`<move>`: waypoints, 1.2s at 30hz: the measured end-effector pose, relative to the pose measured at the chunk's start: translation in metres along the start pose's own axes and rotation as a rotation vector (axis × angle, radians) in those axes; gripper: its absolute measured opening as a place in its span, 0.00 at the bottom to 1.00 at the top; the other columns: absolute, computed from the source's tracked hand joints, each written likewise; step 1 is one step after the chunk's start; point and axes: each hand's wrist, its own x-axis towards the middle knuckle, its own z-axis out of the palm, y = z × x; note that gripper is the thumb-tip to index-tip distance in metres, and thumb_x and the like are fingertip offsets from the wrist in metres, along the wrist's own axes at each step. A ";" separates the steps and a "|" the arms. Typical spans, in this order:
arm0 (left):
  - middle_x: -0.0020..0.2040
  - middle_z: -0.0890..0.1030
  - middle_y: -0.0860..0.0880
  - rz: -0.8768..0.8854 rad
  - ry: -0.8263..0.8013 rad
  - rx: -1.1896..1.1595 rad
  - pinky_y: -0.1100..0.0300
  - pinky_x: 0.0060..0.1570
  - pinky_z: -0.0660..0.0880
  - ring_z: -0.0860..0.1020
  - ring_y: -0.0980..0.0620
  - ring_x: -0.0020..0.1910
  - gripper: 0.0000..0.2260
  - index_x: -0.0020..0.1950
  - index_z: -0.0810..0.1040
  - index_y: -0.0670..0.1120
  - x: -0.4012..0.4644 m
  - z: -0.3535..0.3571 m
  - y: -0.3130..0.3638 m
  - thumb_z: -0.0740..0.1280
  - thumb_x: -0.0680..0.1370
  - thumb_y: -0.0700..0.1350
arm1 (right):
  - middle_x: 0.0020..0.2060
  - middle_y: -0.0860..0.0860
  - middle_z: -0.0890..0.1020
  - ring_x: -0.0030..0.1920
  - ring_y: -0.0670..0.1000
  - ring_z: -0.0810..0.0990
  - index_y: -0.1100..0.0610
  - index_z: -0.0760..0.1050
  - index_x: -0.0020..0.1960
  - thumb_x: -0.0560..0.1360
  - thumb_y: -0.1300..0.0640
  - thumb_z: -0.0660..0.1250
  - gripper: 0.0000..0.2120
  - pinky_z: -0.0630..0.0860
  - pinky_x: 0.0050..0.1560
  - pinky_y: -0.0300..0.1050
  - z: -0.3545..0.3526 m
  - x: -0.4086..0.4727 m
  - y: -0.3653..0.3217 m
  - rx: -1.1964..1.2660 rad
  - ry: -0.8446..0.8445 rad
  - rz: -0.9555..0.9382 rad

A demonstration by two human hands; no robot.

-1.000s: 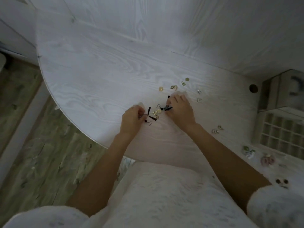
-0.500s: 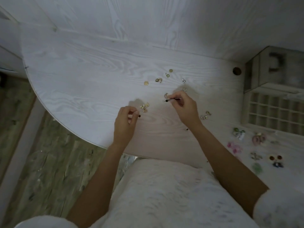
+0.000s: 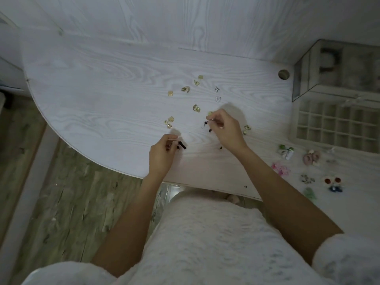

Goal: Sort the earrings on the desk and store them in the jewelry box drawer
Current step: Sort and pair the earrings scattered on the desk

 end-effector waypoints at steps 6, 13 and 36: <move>0.47 0.82 0.51 -0.032 -0.016 -0.022 0.67 0.49 0.71 0.78 0.57 0.48 0.06 0.52 0.79 0.47 -0.003 -0.001 0.011 0.66 0.77 0.43 | 0.46 0.55 0.82 0.49 0.49 0.82 0.52 0.68 0.43 0.77 0.67 0.59 0.11 0.76 0.53 0.40 -0.032 -0.030 0.003 0.392 0.146 0.091; 0.41 0.80 0.60 0.160 -0.159 -0.062 0.76 0.43 0.71 0.78 0.68 0.42 0.05 0.47 0.79 0.50 -0.025 0.036 0.061 0.66 0.77 0.41 | 0.39 0.55 0.80 0.39 0.51 0.82 0.52 0.67 0.44 0.79 0.66 0.57 0.11 0.79 0.48 0.49 -0.086 -0.085 0.043 0.489 0.311 0.244; 0.65 0.72 0.41 0.354 -0.277 0.440 0.55 0.56 0.70 0.72 0.43 0.60 0.24 0.71 0.64 0.42 -0.074 0.117 0.068 0.62 0.75 0.35 | 0.60 0.59 0.72 0.59 0.58 0.71 0.60 0.70 0.64 0.71 0.73 0.58 0.23 0.67 0.53 0.44 -0.107 -0.087 0.081 -0.501 0.059 0.088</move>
